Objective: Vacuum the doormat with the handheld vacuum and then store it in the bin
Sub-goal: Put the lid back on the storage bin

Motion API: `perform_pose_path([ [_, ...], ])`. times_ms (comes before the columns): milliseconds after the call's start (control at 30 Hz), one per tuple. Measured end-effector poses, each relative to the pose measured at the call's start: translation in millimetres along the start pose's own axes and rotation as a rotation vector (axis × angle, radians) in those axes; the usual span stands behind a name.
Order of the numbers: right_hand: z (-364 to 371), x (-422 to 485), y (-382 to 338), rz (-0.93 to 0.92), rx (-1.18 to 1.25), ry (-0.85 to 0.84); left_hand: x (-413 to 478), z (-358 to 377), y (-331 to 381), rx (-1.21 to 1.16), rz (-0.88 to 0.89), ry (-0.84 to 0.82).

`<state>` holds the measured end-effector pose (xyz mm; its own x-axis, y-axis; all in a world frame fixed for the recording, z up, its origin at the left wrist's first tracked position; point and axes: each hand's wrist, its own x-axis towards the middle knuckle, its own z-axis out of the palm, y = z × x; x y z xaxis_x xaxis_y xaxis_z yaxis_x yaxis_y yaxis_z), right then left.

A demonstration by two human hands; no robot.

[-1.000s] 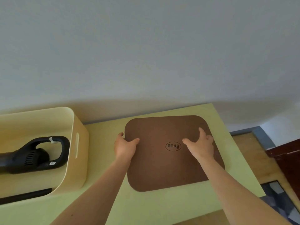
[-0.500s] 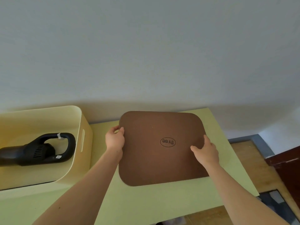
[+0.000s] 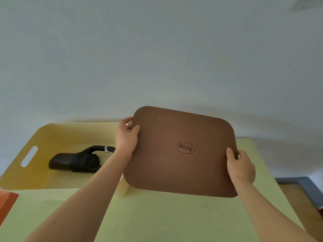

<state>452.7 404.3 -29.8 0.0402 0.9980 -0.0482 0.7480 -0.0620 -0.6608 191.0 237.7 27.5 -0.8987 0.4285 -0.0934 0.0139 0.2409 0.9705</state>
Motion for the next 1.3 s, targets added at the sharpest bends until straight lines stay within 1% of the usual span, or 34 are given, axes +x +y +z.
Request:
perform_pose_path([
  [133,14,-29,-43,-0.023,0.037,0.027,17,-53,5,0.279,0.111,-0.026],
  [233,32,-57,-76,-0.059,0.069,-0.006,27,-98,0,0.498,0.195,-0.013],
  [300,45,-76,-93,-0.077,0.073,-0.030,33,-125,-8,0.572,0.213,-0.003],
  [433,76,-115,-126,-0.112,0.071,-0.071,49,-185,-26,0.579,0.169,0.047],
  [600,110,-155,-163,-0.159,0.008,-0.119,70,-250,-49,0.558,0.071,0.094],
  [700,126,-173,-176,-0.184,-0.034,-0.131,80,-272,-60,0.572,0.073,0.123],
  [733,144,-186,-188,-0.200,-0.059,-0.130,90,-292,-70,0.566,0.061,0.133],
  [867,158,-196,-193,-0.212,-0.140,-0.147,100,-303,-81,0.604,0.059,0.136],
  [1000,174,-204,-192,-0.217,-0.223,-0.147,108,-311,-96,0.639,0.042,0.104],
  [1100,178,-205,-192,-0.211,-0.257,-0.152,111,-308,-98,0.660,0.065,0.116],
  [1300,178,-204,-196,-0.211,-0.302,-0.186,125,-311,-101,0.702,0.038,0.133],
])
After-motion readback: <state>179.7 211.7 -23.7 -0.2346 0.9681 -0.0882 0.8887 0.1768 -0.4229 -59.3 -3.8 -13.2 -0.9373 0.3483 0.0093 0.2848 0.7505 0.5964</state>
